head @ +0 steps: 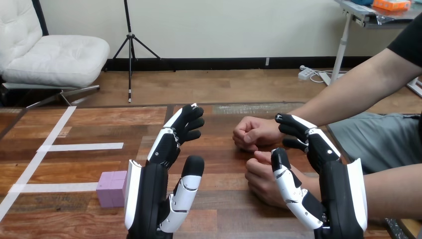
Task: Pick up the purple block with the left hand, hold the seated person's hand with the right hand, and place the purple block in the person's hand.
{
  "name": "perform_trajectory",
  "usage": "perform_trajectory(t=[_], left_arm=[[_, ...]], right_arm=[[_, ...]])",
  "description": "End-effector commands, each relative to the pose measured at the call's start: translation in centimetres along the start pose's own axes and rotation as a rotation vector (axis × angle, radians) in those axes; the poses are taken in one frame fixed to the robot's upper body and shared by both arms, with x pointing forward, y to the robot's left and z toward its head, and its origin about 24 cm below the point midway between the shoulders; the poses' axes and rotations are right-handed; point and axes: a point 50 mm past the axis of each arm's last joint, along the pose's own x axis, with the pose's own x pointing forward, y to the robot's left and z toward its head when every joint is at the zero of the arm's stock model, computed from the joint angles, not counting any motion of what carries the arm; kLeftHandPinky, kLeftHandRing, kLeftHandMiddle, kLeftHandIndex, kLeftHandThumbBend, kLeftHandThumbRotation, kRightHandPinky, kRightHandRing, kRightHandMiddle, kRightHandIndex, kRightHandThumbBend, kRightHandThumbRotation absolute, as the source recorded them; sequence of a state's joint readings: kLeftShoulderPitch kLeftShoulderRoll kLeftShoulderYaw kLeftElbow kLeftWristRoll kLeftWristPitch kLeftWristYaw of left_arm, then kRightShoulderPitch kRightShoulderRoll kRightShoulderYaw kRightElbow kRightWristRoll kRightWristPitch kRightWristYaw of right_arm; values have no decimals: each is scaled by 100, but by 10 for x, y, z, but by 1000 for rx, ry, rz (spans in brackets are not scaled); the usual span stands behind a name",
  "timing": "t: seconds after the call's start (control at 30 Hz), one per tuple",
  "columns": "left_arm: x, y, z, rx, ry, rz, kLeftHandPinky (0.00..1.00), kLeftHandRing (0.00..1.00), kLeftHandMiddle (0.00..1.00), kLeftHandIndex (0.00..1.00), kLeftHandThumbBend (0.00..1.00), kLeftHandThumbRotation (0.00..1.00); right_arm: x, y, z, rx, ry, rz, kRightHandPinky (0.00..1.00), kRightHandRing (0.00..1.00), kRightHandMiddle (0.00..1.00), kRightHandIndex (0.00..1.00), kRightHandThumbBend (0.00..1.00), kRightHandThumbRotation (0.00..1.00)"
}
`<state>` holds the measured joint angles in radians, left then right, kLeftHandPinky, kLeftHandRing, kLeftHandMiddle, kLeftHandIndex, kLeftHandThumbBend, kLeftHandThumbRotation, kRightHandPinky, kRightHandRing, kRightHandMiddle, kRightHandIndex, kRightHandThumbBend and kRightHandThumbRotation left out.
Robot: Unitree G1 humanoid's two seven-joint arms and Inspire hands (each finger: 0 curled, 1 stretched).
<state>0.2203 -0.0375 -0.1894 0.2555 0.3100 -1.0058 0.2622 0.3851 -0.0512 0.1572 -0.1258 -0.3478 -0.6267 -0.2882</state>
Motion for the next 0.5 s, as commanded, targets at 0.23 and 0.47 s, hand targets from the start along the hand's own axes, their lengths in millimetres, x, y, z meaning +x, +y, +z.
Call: perform_trajectory(t=[0.23,0.47], left_arm=[[-2,-3,4,-19,1,30,74,80,83,84,50,87],[-2,-3,4,-17,1,31,75,80,83,84,50,87]], right_arm=[[13,1,6,19,-58,-24,72,79,81,75,31,48],[13,1,7,20,-65,-25,72,79,81,75,31,48]])
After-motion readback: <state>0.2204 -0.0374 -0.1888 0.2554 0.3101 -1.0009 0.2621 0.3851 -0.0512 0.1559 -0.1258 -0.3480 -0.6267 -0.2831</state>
